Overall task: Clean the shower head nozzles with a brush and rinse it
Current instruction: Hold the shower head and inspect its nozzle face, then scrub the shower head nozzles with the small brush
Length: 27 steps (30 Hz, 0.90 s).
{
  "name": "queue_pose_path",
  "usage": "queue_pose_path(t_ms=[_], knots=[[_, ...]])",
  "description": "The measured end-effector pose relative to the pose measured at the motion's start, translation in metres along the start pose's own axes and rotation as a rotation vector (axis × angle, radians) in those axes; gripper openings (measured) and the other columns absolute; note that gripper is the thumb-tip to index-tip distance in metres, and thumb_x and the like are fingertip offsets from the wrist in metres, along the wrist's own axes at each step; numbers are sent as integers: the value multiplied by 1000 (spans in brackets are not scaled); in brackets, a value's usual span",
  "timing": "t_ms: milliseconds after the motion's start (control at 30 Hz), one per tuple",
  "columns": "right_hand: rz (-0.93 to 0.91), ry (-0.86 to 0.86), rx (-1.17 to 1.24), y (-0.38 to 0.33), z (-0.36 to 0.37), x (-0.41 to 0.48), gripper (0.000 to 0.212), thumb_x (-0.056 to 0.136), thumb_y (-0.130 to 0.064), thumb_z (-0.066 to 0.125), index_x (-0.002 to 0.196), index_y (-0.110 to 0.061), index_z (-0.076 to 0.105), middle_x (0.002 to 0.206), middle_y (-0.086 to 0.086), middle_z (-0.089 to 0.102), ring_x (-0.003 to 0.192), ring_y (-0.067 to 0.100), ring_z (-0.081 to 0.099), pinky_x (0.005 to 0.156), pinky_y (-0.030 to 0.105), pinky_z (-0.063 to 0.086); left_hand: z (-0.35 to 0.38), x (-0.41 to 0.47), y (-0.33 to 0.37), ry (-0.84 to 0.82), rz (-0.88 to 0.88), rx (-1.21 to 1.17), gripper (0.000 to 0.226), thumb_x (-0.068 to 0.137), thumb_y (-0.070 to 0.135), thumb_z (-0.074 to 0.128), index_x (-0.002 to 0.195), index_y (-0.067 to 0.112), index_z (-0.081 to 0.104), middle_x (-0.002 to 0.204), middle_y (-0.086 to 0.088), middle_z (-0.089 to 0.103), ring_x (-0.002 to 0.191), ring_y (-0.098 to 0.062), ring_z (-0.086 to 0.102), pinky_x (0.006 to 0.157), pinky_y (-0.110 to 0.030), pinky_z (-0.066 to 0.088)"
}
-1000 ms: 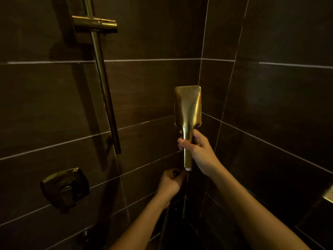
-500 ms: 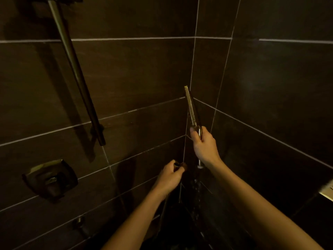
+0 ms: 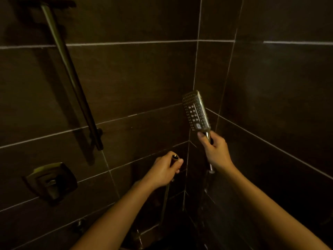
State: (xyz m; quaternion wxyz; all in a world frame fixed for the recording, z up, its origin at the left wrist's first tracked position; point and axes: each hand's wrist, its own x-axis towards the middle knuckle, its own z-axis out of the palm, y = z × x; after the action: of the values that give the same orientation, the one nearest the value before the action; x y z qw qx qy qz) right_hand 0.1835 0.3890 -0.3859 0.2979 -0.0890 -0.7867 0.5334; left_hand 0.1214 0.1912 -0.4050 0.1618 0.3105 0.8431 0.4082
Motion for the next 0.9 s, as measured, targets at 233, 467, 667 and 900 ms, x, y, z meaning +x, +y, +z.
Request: queue_pose_path(t_ms=[233, 467, 667, 900], knots=[[-106, -65, 138, -35, 12, 20, 16, 97, -28, 65, 82, -26, 69, 76, 5, 66, 64, 14, 58, 59, 34, 44, -99, 20, 54, 28, 159, 459, 31, 98, 46, 60, 109, 18, 66, 94, 2, 68, 85, -11, 63, 72, -29, 50], [-98, -62, 309, -99, 43, 53, 12, 91, -29, 71, 94, -19, 77, 96, 11, 75, 95, 31, 73, 88, 64, 55, -219, 32, 111, 29, 182, 768, 32, 86, 54, 72, 98, 24, 70, 90, 8, 61, 93, -11, 55, 74, -29, 48], [-57, -73, 368, -135, 72, 84, 11, 90, -23, 73, 97, -28, 79, 97, -1, 79, 101, 21, 73, 92, 49, 55, -319, 38, 175, 119, 261, 1149, 51, 81, 59, 74, 100, 11, 72, 94, -2, 66, 96, -17, 56, 72, -31, 46], [5, -34, 409, -155, 97, 111, 19, 81, -20, 73, 100, -16, 79, 92, -1, 80, 100, 24, 72, 85, 43, 56, -435, 46, 243, 365, 333, 1110, 29, 83, 41, 80, 100, 19, 73, 92, 6, 65, 91, -12, 62, 79, -28, 48]])
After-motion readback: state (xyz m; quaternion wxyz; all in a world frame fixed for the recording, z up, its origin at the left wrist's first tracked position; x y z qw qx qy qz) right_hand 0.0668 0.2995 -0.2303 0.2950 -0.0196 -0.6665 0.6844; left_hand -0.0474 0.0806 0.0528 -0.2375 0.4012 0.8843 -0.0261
